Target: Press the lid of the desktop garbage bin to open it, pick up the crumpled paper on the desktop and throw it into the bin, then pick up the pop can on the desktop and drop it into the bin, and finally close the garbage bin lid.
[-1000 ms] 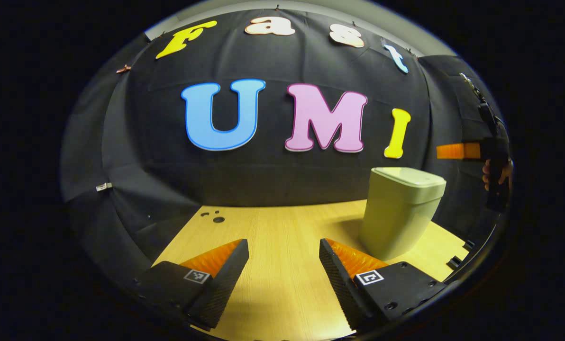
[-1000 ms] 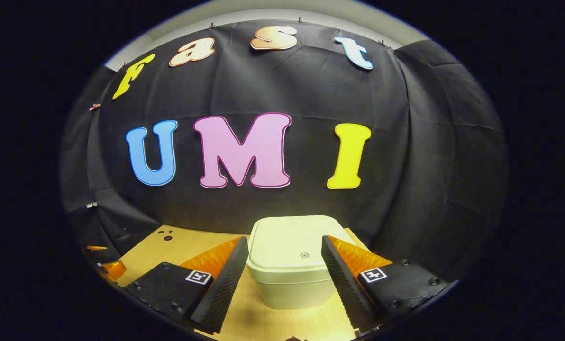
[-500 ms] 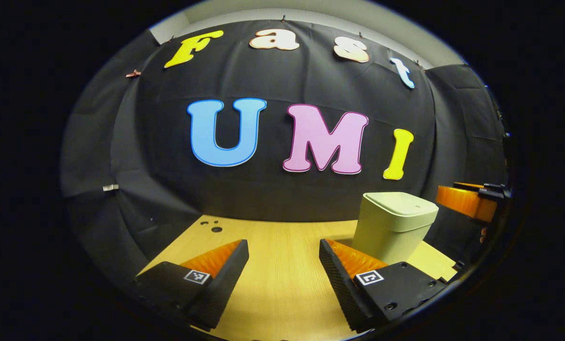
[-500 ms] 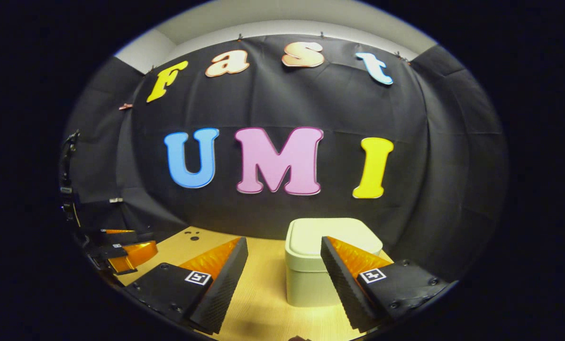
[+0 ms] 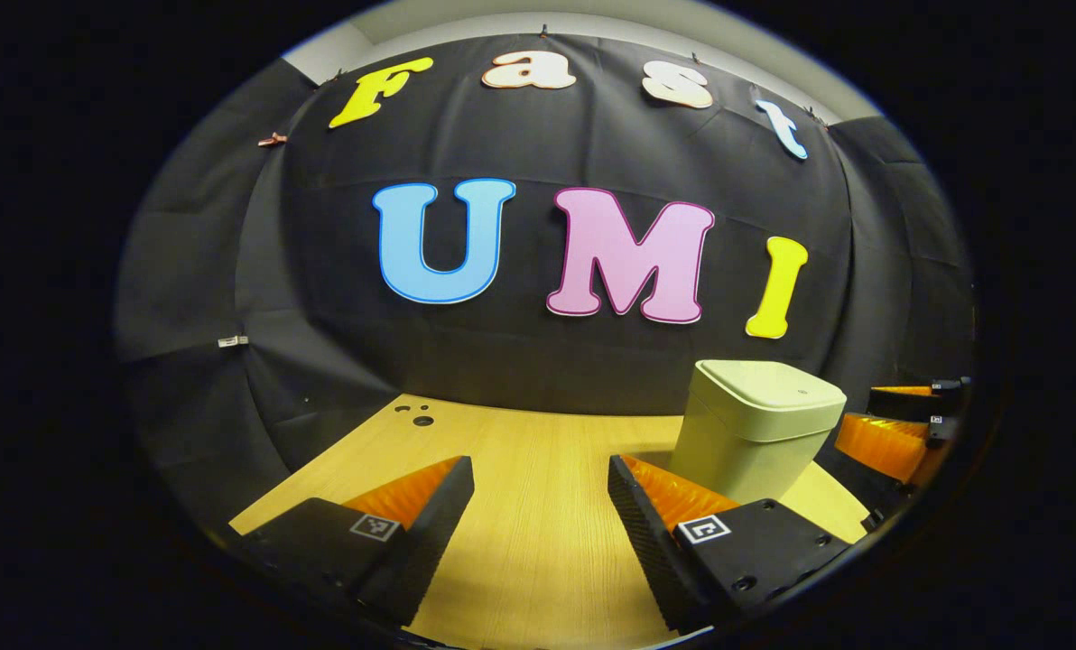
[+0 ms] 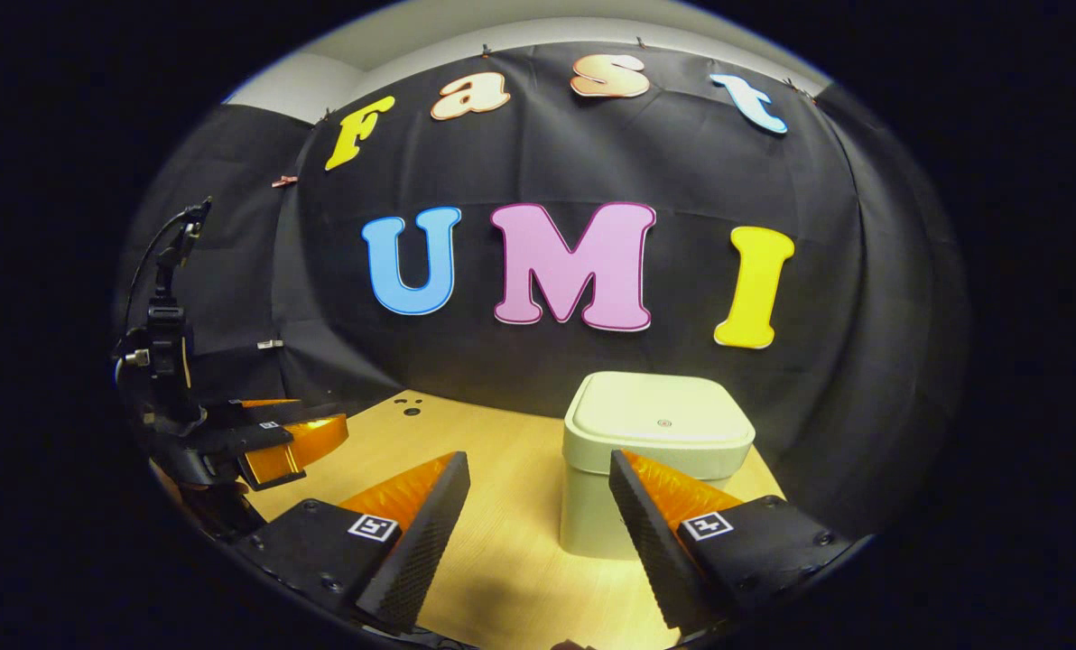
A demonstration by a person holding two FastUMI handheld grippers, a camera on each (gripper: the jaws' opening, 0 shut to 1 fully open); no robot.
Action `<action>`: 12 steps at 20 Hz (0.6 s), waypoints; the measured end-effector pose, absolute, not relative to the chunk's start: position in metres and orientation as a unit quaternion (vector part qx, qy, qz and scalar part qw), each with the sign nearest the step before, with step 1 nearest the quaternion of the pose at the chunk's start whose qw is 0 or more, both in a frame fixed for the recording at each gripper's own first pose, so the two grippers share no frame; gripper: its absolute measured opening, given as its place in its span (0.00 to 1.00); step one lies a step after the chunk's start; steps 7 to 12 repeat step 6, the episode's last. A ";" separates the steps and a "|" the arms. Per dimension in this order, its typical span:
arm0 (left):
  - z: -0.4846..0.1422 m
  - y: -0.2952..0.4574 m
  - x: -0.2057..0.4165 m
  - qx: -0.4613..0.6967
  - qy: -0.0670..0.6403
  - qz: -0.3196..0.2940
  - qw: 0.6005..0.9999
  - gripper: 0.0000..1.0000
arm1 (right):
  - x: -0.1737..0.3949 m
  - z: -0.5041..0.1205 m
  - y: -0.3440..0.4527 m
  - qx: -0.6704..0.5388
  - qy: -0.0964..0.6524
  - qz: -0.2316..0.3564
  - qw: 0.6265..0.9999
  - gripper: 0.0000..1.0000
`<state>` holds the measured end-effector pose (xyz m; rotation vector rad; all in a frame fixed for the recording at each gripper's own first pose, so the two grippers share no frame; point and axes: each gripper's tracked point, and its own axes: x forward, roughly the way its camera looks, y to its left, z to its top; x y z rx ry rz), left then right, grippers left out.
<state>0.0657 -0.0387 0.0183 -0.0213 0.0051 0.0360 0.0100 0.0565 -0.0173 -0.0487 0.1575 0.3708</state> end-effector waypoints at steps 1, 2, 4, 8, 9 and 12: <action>0.016 -0.041 0.066 -0.010 0.005 0.013 1.000 0.96 | 0.011 -0.021 0.056 -0.021 0.083 0.180 0.980 0.98; 0.013 -0.041 0.067 -0.010 0.006 0.008 1.000 0.96 | 0.014 -0.023 0.054 -0.020 0.084 0.174 0.981 0.98; 0.011 -0.039 0.068 -0.006 0.008 -0.001 1.000 0.96 | 0.015 -0.025 0.057 -0.018 0.084 0.163 0.983 0.98; 0.009 -0.032 0.069 -0.003 0.006 -0.006 1.000 0.96 | 0.014 -0.030 0.062 -0.016 0.087 0.151 0.984 0.98; 0.009 -0.032 0.069 -0.003 0.006 -0.006 1.000 0.96 | 0.014 -0.030 0.062 -0.016 0.087 0.151 0.984 0.98; 0.009 -0.032 0.069 -0.003 0.006 -0.006 1.000 0.96 | 0.014 -0.030 0.062 -0.016 0.087 0.151 0.984 0.98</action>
